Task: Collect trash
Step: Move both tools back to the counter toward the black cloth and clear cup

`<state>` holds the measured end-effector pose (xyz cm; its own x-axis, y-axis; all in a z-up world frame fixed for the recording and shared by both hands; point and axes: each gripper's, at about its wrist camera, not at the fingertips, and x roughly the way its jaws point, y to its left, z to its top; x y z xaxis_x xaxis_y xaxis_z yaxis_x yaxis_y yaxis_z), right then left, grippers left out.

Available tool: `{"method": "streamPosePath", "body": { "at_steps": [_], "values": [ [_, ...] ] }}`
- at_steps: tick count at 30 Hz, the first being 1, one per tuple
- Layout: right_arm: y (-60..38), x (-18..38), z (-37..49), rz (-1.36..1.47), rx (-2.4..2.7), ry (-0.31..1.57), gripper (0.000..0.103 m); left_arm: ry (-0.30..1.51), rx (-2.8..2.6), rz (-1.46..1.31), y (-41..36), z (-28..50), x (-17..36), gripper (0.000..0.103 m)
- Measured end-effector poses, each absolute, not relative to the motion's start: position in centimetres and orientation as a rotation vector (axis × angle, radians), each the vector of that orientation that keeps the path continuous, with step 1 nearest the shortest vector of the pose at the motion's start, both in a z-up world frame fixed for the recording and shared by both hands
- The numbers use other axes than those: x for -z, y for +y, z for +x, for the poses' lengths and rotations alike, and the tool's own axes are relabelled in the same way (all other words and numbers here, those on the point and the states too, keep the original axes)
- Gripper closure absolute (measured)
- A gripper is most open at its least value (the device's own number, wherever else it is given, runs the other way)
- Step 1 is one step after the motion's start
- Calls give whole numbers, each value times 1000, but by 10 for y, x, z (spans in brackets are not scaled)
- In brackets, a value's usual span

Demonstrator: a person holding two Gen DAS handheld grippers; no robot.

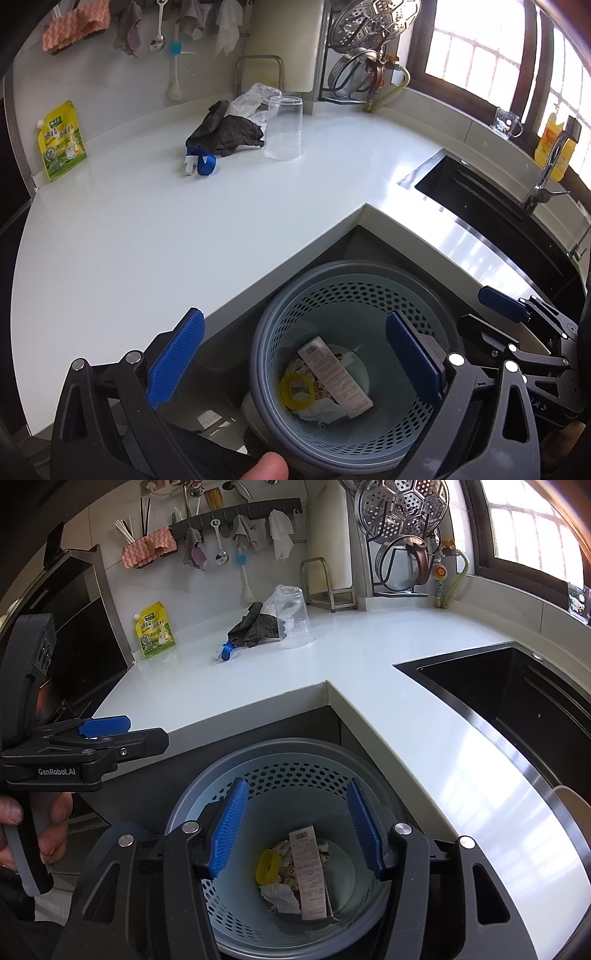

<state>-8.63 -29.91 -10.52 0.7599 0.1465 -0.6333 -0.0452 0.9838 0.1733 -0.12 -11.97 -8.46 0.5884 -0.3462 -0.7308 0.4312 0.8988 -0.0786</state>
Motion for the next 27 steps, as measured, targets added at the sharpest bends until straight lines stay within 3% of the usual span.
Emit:
{"method": "streamPosePath", "body": {
  "at_steps": [13, 27],
  "values": [
    [-301, 71, -28, 132, -117, 636, 32, 744, 380, 95, -92, 57, 48, 7],
    [-299, 49, 120, 128, -144, 624, 30, 692, 352, 135, -89, 183, 28, 7]
  ]
}}
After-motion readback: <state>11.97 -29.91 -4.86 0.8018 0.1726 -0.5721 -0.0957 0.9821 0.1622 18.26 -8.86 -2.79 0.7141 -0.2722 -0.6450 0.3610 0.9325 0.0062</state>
